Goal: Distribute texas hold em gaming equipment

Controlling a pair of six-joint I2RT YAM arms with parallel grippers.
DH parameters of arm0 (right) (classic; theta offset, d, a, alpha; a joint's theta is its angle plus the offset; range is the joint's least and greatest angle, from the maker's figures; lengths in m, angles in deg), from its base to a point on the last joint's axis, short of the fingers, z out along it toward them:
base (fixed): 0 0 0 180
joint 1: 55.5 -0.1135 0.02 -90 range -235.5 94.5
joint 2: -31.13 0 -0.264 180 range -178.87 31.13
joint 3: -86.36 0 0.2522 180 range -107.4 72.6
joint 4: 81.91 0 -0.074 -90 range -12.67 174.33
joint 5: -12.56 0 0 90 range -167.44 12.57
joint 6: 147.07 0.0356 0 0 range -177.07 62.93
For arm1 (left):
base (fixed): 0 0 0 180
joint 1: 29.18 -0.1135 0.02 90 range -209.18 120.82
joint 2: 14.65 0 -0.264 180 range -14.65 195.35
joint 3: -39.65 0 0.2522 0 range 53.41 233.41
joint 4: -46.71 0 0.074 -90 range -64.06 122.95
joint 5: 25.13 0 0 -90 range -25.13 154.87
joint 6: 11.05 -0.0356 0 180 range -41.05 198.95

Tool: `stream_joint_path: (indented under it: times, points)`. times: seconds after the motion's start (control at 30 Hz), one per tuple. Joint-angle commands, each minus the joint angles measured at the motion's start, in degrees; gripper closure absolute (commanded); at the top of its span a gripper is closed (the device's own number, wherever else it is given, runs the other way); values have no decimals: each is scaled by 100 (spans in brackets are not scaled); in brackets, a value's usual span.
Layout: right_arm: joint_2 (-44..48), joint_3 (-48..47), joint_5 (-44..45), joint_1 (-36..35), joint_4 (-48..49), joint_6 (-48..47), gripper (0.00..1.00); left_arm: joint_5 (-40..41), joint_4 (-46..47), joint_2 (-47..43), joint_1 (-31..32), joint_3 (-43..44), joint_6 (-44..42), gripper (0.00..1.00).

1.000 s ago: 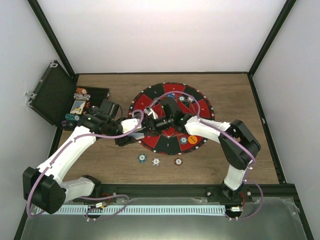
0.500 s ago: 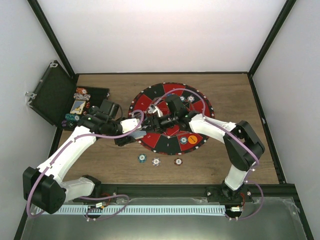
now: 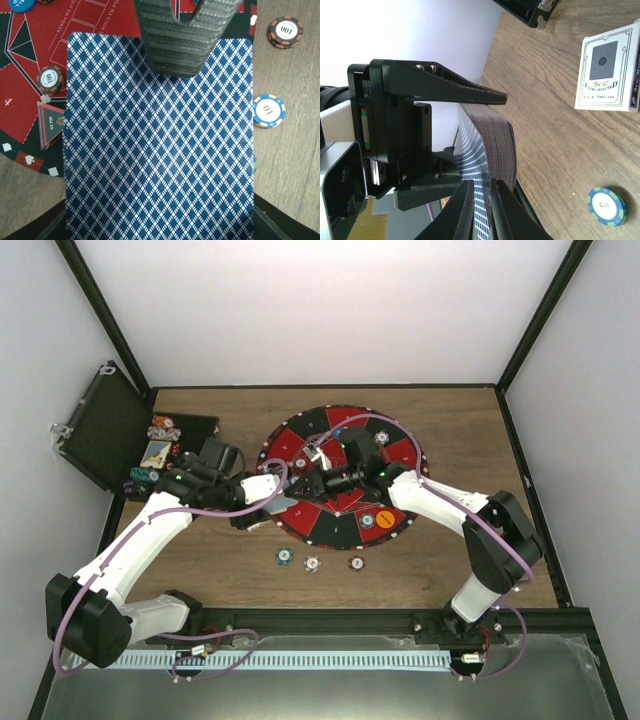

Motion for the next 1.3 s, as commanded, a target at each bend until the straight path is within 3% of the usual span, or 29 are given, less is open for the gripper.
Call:
stream_joint_path:
  times: [0.0, 0.17, 0.37, 0.83, 1.03, 1.27]
  points:
    - [275, 73, -74, 31, 223, 191, 90, 52, 157, 12, -6, -66, 10, 88]
    - [321, 95, -145, 31, 292, 252, 99, 141, 166, 52, -6, -100, 3, 88]
    - [303, 79, -260, 136, 252, 198, 99, 261, 113, 33, -6, -147, -36, 89]
    - [61, -48, -661, 1504, -180, -353, 99, 425, -211, 26, -523, -283, -370, 89]
    - [-1194, -1176, -523, 1509, -401, -561, 99, 278, -382, -73, -616, -195, -394, 89]
    - [-3134, -3467, 77, 1124, -1397, -911, 99, -127, -558, -32, -612, 165, -169, 89]
